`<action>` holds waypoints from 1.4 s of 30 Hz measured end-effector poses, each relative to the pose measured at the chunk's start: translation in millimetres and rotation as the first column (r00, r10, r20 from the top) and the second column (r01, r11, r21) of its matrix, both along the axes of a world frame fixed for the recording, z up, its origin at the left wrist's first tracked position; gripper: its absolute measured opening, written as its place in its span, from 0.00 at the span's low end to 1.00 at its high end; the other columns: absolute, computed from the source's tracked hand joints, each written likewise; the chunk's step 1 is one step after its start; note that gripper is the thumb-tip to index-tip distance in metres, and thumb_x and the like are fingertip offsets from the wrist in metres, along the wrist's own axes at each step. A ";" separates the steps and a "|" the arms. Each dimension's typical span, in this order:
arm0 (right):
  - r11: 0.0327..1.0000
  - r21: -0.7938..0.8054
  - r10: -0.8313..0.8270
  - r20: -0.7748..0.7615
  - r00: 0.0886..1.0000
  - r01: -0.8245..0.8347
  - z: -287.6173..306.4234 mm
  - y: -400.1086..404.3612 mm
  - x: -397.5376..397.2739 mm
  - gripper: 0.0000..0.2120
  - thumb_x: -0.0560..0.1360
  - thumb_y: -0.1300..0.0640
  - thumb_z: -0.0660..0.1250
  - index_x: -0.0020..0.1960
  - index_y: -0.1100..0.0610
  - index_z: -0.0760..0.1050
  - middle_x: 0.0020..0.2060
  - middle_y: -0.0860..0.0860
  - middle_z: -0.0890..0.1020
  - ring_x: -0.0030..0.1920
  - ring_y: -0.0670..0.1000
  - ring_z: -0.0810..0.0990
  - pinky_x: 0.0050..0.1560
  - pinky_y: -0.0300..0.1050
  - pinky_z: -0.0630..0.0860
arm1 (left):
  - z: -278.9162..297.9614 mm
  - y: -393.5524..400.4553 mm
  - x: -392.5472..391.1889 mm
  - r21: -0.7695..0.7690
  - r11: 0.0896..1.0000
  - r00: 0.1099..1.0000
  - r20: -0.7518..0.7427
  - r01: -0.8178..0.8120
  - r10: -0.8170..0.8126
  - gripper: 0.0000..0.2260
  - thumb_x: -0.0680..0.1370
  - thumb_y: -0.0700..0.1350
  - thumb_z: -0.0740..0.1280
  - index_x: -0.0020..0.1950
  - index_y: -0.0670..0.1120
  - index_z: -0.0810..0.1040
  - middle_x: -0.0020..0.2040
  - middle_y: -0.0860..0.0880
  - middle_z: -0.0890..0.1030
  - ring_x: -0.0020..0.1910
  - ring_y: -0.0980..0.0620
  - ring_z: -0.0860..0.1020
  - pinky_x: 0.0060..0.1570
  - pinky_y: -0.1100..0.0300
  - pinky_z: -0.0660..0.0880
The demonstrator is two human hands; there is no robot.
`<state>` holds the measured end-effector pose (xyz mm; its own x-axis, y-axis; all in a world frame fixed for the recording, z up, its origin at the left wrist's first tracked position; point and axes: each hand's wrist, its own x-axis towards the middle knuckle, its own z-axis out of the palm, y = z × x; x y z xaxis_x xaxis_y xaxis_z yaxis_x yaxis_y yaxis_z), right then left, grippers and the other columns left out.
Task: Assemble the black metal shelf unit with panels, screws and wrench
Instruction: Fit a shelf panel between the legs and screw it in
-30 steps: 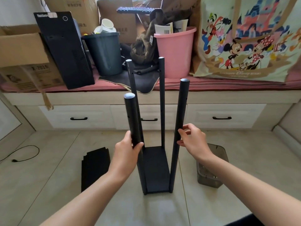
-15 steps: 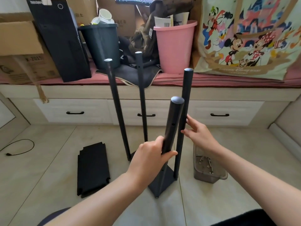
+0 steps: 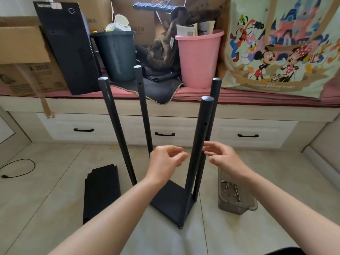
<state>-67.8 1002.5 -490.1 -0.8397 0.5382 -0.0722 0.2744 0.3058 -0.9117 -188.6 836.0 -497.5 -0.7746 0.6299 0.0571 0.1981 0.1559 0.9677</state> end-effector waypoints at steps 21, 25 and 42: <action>0.973 -0.021 0.230 0.071 0.971 -0.230 8.9 -49.1 -1.3 0.20 0.72 0.54 0.68 0.61 0.45 0.66 0.47 0.51 0.83 0.52 0.48 0.81 0.55 0.40 0.75 | -3.0 -56.0 -130.5 0.029 0.931 0.930 -0.041 -0.364 0.365 0.16 0.84 0.42 0.63 0.72 0.43 0.71 0.64 0.45 0.77 0.66 0.46 0.74 0.59 0.54 0.73; 0.986 0.066 0.151 0.068 0.986 -0.155 5.7 -53.6 -18.4 0.17 0.76 0.58 0.68 0.59 0.48 0.63 0.45 0.50 0.83 0.48 0.47 0.81 0.45 0.35 0.74 | -2.0 -56.1 -127.4 0.041 0.934 0.934 -0.027 -0.356 0.357 0.14 0.84 0.43 0.64 0.70 0.43 0.73 0.60 0.47 0.77 0.63 0.45 0.76 0.60 0.50 0.75; 0.959 0.281 -0.004 0.171 0.985 -0.045 13.0 -52.1 -40.1 0.18 0.82 0.59 0.59 0.67 0.57 0.54 0.50 0.65 0.79 0.50 0.63 0.81 0.54 0.58 0.79 | 3.8 -76.0 -95.5 -0.075 0.936 0.930 -0.162 -0.344 0.329 0.17 0.81 0.47 0.68 0.68 0.43 0.75 0.59 0.45 0.80 0.62 0.44 0.78 0.62 0.39 0.77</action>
<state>-107.9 950.4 -477.1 -0.8395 0.5400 -0.0604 0.4071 0.5513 -0.7282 -284.1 760.0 -493.7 -0.9300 0.3421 0.1345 0.2536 0.3322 0.9085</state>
